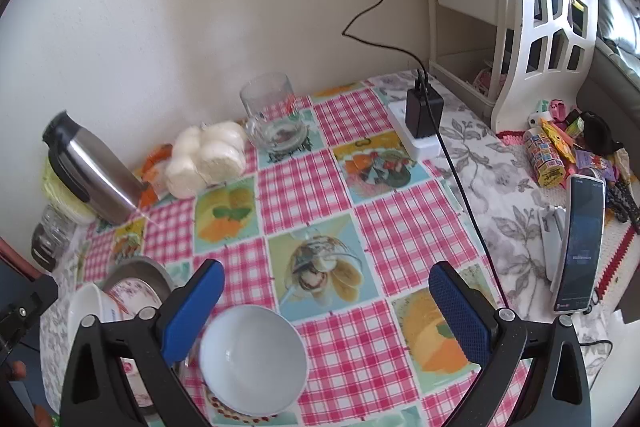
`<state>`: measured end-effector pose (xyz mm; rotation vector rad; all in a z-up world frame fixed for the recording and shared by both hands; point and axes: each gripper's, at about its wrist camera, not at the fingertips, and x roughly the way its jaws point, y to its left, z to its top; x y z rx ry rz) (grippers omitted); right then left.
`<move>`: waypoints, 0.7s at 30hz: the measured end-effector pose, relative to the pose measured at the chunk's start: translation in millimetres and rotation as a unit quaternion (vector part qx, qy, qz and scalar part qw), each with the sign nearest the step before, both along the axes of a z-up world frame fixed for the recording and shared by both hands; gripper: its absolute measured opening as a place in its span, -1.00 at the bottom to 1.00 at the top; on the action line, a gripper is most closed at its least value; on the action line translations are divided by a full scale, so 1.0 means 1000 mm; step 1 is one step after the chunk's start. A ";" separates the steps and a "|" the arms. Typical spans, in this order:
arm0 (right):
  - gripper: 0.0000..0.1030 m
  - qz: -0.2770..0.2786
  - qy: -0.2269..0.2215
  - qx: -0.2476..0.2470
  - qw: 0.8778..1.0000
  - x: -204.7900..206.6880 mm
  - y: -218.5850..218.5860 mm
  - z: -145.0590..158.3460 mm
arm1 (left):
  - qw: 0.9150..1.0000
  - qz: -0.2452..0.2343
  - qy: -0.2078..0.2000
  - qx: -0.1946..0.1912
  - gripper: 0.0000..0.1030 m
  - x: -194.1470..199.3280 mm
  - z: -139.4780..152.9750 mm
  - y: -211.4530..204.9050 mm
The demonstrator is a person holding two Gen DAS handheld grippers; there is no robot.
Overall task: Organize plates and bowls
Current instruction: 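Move both grippers to the rim of the white round bowl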
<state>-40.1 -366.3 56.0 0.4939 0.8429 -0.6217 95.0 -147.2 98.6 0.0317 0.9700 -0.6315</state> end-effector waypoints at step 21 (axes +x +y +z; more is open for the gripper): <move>1.00 0.054 0.114 0.059 0.990 0.019 0.005 -0.082 | 0.993 -0.060 0.002 0.099 0.85 -0.019 -0.051 -0.062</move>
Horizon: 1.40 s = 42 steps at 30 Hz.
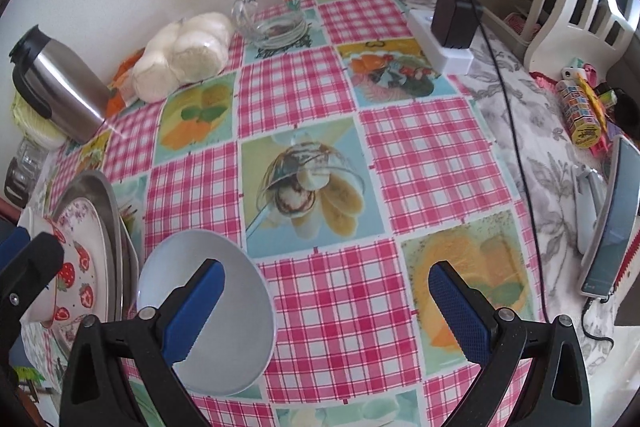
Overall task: Organize plates and bowls
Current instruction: 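Move both grippers to the rim of the white round bowl, then close both grippers on the rim of the white round bowl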
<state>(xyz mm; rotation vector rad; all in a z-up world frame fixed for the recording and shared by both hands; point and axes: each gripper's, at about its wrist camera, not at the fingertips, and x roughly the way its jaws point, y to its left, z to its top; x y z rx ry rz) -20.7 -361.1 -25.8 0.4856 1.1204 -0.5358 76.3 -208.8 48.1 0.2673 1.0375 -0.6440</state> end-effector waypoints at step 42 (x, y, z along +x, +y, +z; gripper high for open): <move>-0.64 -0.007 -0.025 0.073 0.997 0.002 -0.001 -0.038 | 0.999 0.020 0.047 -0.007 0.81 0.009 -0.029 -0.008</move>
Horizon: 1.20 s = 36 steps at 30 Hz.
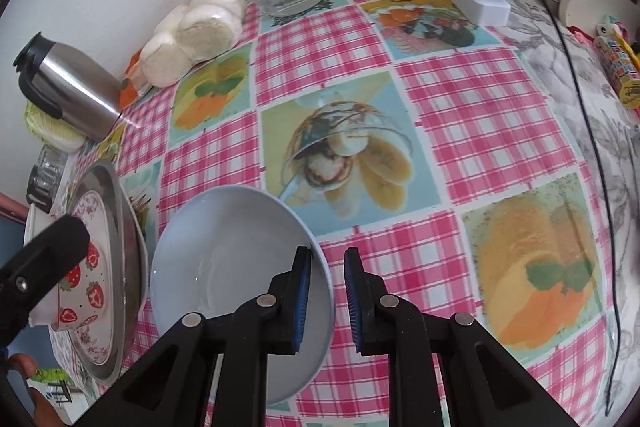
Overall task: Organize plates and bowls
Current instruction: 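Close both grippers on the rim of the white round bowl, then lift the round bowl with both grippers and carry it toward the basin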
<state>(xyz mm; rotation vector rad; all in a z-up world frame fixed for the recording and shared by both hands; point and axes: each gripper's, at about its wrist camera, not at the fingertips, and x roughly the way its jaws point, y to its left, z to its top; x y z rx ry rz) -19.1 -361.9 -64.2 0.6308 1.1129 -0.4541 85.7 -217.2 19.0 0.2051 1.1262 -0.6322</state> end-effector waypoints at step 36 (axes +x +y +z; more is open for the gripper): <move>-0.58 -0.047 -0.015 0.045 0.998 -0.010 -0.018 -0.007 | 0.997 -0.063 0.050 0.010 -0.62 -0.018 -0.071 -0.047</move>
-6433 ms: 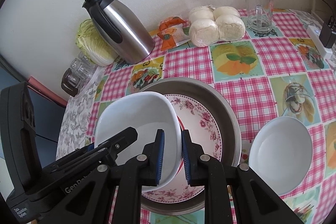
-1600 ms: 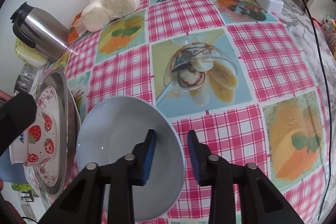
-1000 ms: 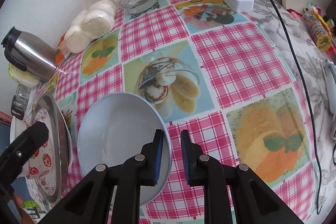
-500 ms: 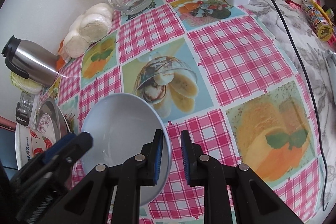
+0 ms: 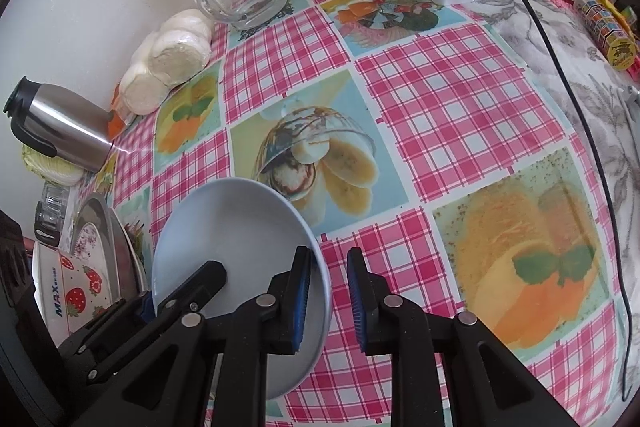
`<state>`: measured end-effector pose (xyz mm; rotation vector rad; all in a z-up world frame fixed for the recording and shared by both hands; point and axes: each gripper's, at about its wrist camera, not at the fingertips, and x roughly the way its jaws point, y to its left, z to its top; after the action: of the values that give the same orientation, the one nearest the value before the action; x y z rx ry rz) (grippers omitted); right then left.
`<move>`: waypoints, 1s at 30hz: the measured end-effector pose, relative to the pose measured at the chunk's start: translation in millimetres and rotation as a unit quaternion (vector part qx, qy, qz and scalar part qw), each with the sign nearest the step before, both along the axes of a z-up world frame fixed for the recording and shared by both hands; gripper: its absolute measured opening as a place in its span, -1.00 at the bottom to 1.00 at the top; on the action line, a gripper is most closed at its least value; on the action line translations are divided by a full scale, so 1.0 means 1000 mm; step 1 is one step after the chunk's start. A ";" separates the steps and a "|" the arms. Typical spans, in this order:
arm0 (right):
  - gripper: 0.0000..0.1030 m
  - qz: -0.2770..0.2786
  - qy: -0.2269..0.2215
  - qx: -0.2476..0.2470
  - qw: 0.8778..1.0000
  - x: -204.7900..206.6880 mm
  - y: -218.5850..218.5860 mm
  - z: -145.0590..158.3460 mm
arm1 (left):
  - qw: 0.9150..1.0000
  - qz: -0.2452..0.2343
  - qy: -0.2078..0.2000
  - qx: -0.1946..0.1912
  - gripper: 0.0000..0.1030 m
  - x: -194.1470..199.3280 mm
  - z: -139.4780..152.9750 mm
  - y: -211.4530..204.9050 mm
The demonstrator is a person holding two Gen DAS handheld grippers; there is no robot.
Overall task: Organize plates and bowls
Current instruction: 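Lift the round bowl with both grippers and carry it toward the basin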
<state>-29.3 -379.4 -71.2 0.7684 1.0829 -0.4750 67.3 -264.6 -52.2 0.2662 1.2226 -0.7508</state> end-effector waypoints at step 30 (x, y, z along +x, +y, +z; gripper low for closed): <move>-0.54 0.008 -0.048 -0.017 0.999 0.009 0.017 0.045 | 0.996 0.024 -0.011 -0.082 -0.63 0.009 0.058 0.021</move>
<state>-20.7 -362.0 -26.0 0.7440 0.9896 -0.4375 76.1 -243.2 6.1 0.1098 1.1345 -0.8005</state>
